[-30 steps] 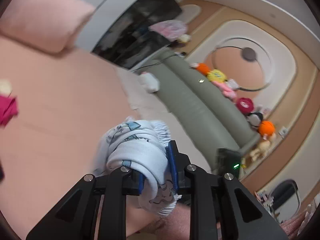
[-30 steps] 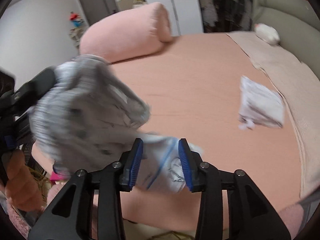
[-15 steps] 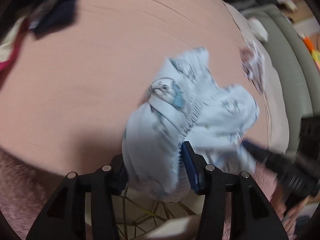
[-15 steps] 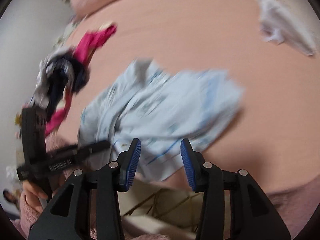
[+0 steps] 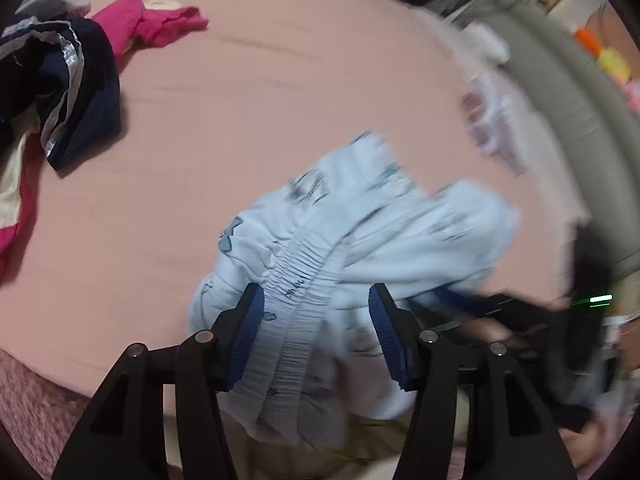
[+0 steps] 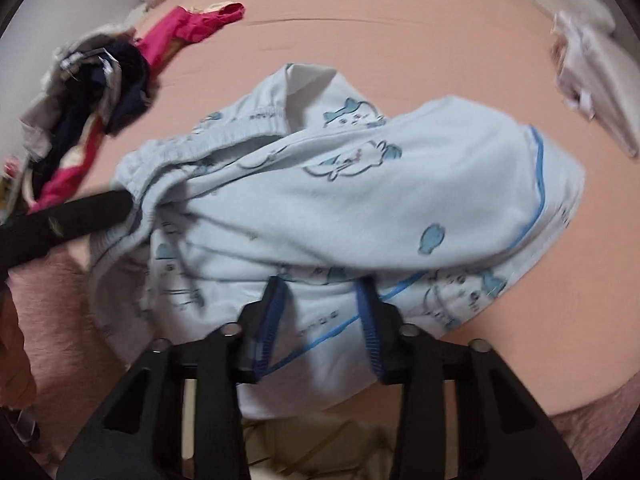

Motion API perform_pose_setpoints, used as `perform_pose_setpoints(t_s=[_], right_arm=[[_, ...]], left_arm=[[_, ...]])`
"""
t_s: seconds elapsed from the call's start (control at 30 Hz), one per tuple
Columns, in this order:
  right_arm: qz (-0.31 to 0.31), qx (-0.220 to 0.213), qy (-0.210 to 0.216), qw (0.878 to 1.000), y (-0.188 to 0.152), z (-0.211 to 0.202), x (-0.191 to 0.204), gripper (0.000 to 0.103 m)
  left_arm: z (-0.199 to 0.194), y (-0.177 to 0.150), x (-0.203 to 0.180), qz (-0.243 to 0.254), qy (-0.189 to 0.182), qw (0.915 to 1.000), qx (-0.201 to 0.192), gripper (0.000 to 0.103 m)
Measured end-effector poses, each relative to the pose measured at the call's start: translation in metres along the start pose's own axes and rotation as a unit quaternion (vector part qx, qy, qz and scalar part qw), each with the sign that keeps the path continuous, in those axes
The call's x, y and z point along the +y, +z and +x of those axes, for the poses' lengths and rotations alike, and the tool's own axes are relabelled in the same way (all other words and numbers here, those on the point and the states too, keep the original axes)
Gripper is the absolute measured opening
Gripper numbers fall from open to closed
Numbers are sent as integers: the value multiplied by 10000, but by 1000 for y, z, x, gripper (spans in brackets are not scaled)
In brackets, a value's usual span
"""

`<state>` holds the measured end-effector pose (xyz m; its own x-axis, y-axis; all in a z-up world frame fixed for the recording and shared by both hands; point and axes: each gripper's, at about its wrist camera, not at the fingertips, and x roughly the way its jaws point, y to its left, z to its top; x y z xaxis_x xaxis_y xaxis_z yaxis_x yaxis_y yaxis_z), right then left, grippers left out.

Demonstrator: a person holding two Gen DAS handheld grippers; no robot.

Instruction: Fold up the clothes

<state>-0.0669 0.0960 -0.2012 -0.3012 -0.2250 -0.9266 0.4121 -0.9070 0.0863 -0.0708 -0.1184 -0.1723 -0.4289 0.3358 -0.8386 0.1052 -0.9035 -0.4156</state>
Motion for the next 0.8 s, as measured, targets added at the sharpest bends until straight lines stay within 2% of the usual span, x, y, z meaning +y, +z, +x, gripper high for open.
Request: perform_pose_setpoints(t_s=[0.1, 0.23, 0.3, 0.37, 0.43, 0.47, 0.57, 0.6, 0.67, 0.7, 0.8], right_arm=[[-281, -184, -400, 9986, 9, 0, 1, 21], [-484, -477, -813, 9944, 47, -2, -6, 16], [-595, -955, -1229, 9860, 68, -17, -4, 17], [-564, -1332, -1467, 9786, 85, -34, -5, 20], [-437, -1108, -1030, 9875, 94, -41, -7, 25], [-369, -971, -784, 9915, 98, -43, -7, 32], [-373, -388, 343, 9980, 77, -47, -1, 39], [-349, -185, 752, 9964, 67, -44, 4, 42], [-272, 240, 1501, 9880, 42, -38, 20, 50], [-284, 400, 1743, 9835, 27, -35, 30, 53], [-488, 624, 1886, 9789, 2, -33, 48, 56]], left_arm=[[8, 1, 4, -210, 124, 9997, 20, 26], [-1, 1, 19, -705, 145, 9973, -164, 20], [-17, -1, 26, -840, 425, 9947, -419, 20], [-21, -4, 34, -905, 424, 9941, -411, 20], [-16, -9, 44, -1013, 192, 9944, -244, 21], [-13, -12, 49, -1084, 54, 9940, -152, 24], [-5, -22, 56, -1249, -686, 9897, -88, 45], [-2, -24, 56, -1294, -898, 9875, -76, 45], [5, -22, 53, -1371, -1041, 9851, -52, 45], [7, -21, 55, -1433, -1066, 9839, -101, 45], [4, -24, 65, -1575, -1148, 9806, -201, 45]])
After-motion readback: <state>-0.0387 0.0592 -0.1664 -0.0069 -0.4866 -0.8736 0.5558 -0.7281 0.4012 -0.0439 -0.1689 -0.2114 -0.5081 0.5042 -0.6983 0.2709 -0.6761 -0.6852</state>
